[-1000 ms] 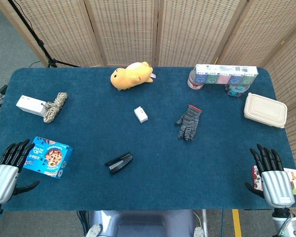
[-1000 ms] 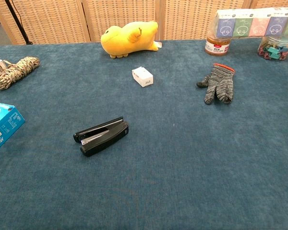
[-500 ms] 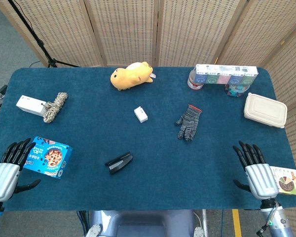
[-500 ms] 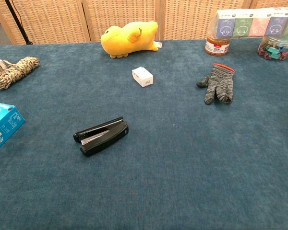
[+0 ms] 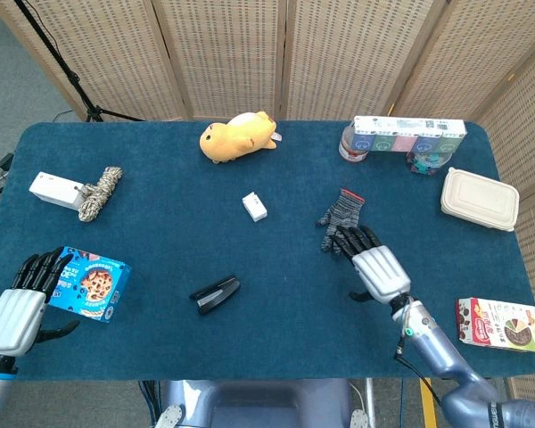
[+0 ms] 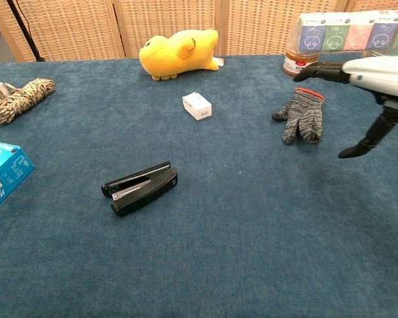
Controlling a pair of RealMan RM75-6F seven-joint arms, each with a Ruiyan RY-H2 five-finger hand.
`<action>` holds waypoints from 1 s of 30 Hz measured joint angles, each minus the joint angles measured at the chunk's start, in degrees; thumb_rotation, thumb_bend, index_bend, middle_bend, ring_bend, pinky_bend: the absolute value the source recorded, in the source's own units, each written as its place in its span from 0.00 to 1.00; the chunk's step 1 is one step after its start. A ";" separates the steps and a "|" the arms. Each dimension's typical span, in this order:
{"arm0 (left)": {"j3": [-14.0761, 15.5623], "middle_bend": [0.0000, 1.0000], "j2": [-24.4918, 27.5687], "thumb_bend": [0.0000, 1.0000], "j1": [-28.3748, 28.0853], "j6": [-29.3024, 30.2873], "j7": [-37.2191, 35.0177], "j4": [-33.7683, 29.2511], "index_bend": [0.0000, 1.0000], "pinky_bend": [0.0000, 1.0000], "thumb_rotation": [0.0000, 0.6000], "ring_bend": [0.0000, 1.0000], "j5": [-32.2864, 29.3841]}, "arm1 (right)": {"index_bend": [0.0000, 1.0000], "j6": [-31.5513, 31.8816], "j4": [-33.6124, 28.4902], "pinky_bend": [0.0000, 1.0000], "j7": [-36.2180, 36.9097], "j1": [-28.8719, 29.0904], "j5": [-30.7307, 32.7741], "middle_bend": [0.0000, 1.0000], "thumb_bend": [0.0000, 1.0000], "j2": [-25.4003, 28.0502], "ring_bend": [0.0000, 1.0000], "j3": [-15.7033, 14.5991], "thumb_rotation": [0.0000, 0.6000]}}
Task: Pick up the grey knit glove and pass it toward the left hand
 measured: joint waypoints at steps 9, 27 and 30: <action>-1.46 0.00 -0.20 0.00 -1.39 -2.73 0.60 -0.06 0.00 0.00 1.00 0.00 -3.90 | 0.00 -9.69 4.36 0.00 1.94 10.09 12.17 0.00 0.00 -4.96 0.00 4.66 1.00; -1.36 0.00 0.12 0.00 -1.81 -3.18 -0.32 0.29 0.00 0.00 1.00 0.00 -4.06 | 0.01 -13.24 12.93 0.00 -2.09 21.24 35.23 0.00 0.14 -11.94 0.00 0.74 1.00; -1.15 0.00 0.11 0.00 -1.90 -3.39 -0.21 0.21 0.00 0.00 1.00 0.00 -3.90 | 0.01 -12.26 12.41 0.00 -3.53 22.08 36.75 0.00 0.14 -12.20 0.00 -0.50 1.00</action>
